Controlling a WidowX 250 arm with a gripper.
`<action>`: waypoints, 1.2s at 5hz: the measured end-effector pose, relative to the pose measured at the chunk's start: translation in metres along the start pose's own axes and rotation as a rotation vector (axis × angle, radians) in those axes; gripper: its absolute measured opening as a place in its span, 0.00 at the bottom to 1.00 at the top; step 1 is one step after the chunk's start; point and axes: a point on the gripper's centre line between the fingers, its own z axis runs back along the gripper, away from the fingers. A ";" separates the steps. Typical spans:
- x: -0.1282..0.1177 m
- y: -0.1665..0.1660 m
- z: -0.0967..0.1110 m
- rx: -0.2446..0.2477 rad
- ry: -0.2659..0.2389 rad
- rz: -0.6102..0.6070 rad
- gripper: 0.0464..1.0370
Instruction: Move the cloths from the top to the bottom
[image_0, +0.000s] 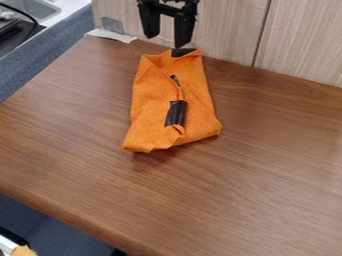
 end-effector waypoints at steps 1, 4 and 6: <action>-0.009 0.019 -0.014 0.067 0.045 0.060 0.96; -0.026 0.040 -0.049 0.054 0.158 0.144 0.63; -0.028 0.038 -0.056 0.050 0.163 0.152 0.11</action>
